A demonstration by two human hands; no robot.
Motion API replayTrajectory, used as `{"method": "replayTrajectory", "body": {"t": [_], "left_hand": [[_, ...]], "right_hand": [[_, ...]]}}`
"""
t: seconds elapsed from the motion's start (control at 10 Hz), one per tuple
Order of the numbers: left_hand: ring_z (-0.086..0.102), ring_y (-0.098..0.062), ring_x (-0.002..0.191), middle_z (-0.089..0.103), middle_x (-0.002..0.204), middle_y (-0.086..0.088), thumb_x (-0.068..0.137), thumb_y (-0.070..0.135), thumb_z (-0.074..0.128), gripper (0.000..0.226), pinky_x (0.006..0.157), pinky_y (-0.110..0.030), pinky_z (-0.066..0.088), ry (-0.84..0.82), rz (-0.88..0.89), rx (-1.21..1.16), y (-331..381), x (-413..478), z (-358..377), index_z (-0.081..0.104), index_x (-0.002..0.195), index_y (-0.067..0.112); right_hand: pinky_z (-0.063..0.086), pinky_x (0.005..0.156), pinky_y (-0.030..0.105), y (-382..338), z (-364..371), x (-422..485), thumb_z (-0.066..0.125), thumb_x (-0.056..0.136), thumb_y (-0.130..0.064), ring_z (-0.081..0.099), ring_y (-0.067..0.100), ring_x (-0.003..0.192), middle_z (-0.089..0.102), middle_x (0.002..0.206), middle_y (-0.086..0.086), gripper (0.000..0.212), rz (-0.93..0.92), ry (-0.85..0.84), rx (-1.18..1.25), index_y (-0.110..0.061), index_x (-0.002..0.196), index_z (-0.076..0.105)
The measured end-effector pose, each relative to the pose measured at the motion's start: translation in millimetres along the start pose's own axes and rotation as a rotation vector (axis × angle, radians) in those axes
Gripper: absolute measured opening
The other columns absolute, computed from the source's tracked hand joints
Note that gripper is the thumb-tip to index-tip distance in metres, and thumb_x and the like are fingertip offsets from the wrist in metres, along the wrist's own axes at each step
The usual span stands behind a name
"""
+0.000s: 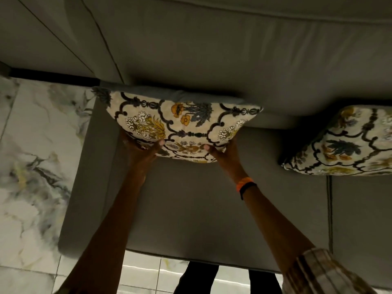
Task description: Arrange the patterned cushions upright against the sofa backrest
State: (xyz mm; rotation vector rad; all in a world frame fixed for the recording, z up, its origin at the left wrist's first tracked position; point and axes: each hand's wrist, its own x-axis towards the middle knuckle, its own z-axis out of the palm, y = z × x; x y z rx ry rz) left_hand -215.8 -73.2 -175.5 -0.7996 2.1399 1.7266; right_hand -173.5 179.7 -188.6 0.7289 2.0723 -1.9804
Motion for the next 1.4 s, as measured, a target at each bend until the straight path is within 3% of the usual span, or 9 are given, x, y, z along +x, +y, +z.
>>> {"method": "replayTrajectory", "body": {"t": [0.3, 0.4, 0.6, 0.7, 0.8, 0.9, 1.1, 1.2, 1.4], "left_hand": [[0.03, -0.03, 0.149, 0.018, 0.167, -0.008, 0.052, 0.058, 0.086, 0.136, 0.113, -0.043, 0.041, -0.241, -0.133, 0.26, -64.8, -107.2, 130.2, 0.014, 0.16, 0.018], [0.035, -0.025, 0.145, 0.024, 0.164, -0.007, 0.073, 0.035, 0.089, 0.111, 0.105, -0.034, 0.043, -0.384, -0.1, 0.321, -71.0, -146.7, 193.8, 0.021, 0.158, 0.015], [0.027, -0.023, 0.151, 0.021, 0.167, -0.006, 0.068, 0.049, 0.085, 0.116, 0.12, -0.045, 0.034, -0.55, 0.116, 0.361, -40.8, -189.9, 323.4, 0.017, 0.159, 0.026], [0.027, -0.005, 0.145, 0.027, 0.163, 0.003, 0.071, 0.023, 0.091, 0.112, 0.116, -0.02, 0.032, -0.554, 0.275, 0.274, -12.1, -195.9, 382.8, 0.019, 0.157, 0.024], [0.048, -0.02, 0.139, 0.048, 0.152, -0.011, 0.062, 0.022, 0.096, 0.108, 0.113, -0.034, 0.046, -0.576, 0.315, 0.19, 9.1, -191.7, 434.8, 0.034, 0.149, 0.008], [0.054, -0.036, 0.135, 0.055, 0.144, -0.024, 0.062, 0.023, 0.098, 0.106, 0.107, -0.061, 0.048, -0.598, 0.303, 0.191, 14.9, -182.6, 460.3, 0.039, 0.147, 0.0], [0.06, -0.017, 0.13, 0.066, 0.133, -0.001, 0.068, 0.0, 0.089, 0.083, 0.103, -0.034, 0.054, -0.521, 0.317, 0.106, 17.5, -192.8, 471.1, 0.051, 0.139, 0.018], [0.054, -0.029, 0.137, 0.057, 0.144, -0.02, 0.063, 0.015, 0.094, 0.1, 0.11, -0.048, 0.049, -0.496, 0.363, 0.153, 21.7, -190.7, 470.8, 0.039, 0.146, 0.001], [0.038, -0.034, 0.144, 0.034, 0.158, -0.017, 0.064, 0.072, 0.075, 0.121, 0.115, -0.034, 0.038, -0.336, 0.446, 0.38, 18.6, -205.8, 427.4, 0.022, 0.157, 0.015]], "right_hand": [[0.038, 0.119, 0.039, 43.1, -87.1, -46.5, 0.085, 0.087, -0.011, 0.034, 0.03, 0.155, 0.032, 0.17, 0.011, 0.1, 0.143, 0.016, -0.156, -0.016, 0.166, 0.023], [0.043, 0.112, 0.038, 68.2, -171.7, -70.8, 0.085, 0.086, -0.01, 0.044, 0.031, 0.148, 0.04, 0.164, 0.013, 0.093, 0.243, 0.13, -0.163, -0.014, 0.162, 0.031], [0.05, 0.106, 0.051, 73.3, -380.4, -88.3, 0.08, 0.083, 0.013, 0.049, 0.028, 0.121, 0.046, 0.139, 0.018, 0.092, 0.183, 0.628, 0.013, -0.011, 0.156, 0.03], [0.043, 0.116, 0.058, 67.3, -479.6, -65.6, 0.092, 0.075, -0.003, 0.044, 0.029, 0.133, 0.036, 0.154, 0.018, 0.118, 0.189, 0.84, 0.026, -0.014, 0.165, 0.016], [0.037, 0.123, 0.05, 54.8, -549.5, -39.7, 0.098, 0.071, -0.016, 0.025, 0.021, 0.158, 0.014, 0.175, 0.0, 0.135, 0.179, 0.539, -0.079, -0.026, 0.169, 0.005], [0.046, 0.118, 0.051, 27.5, -564.3, -20.1, 0.095, 0.071, -0.003, 0.055, 0.005, 0.137, 0.052, 0.155, -0.007, 0.108, 0.047, 0.153, -0.206, -0.016, 0.161, 0.036], [0.056, 0.108, 0.052, 41.3, -558.0, -23.4, 0.095, 0.073, -0.004, 0.064, 0.024, 0.135, 0.066, 0.146, 0.01, 0.088, -0.092, 0.264, -0.049, -0.009, 0.15, 0.052], [0.057, 0.106, 0.053, 58.8, -542.2, -23.2, 0.094, 0.073, 0.001, 0.064, 0.026, 0.135, 0.065, 0.147, 0.013, 0.09, -0.085, 0.324, -0.018, -0.004, 0.15, 0.049], [0.042, 0.12, 0.049, 86.8, -507.3, -71.2, 0.091, 0.078, -0.006, 0.043, 0.034, 0.149, 0.04, 0.164, 0.017, 0.103, 0.129, 0.479, -0.21, -0.011, 0.161, 0.03]]}}
